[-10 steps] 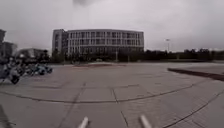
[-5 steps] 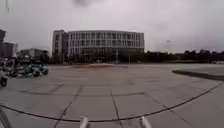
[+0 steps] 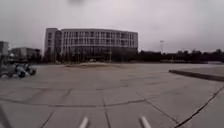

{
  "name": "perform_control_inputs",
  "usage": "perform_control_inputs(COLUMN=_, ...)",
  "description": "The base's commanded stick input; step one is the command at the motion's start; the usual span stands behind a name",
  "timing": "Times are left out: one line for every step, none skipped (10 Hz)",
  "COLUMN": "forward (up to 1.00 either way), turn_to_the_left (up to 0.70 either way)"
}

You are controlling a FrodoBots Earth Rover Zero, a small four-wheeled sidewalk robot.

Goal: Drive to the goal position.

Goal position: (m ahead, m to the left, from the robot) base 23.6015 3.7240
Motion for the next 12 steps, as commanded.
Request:
perform_control_inputs(forward=1.0, turn_to_the_left=0.02)
perform_control_inputs(forward=1.0, turn_to_the_left=0.02)
perform_control_inputs(forward=1.0, turn_to_the_left=0.02)
perform_control_inputs(forward=1.0, turn_to_the_left=0.02)
perform_control_inputs(forward=1.0, turn_to_the_left=0.02)
perform_control_inputs(forward=1.0, turn_to_the_left=0.02)
perform_control_inputs(forward=1.0, turn_to_the_left=0.02)
perform_control_inputs(forward=1.0, turn_to_the_left=0.0)
perform_control_inputs(forward=1.0, turn_to_the_left=-0.11)
perform_control_inputs(forward=1.0, turn_to_the_left=0.02)
perform_control_inputs(forward=1.0, turn_to_the_left=0.02)
perform_control_inputs(forward=1.0, turn_to_the_left=0.02)
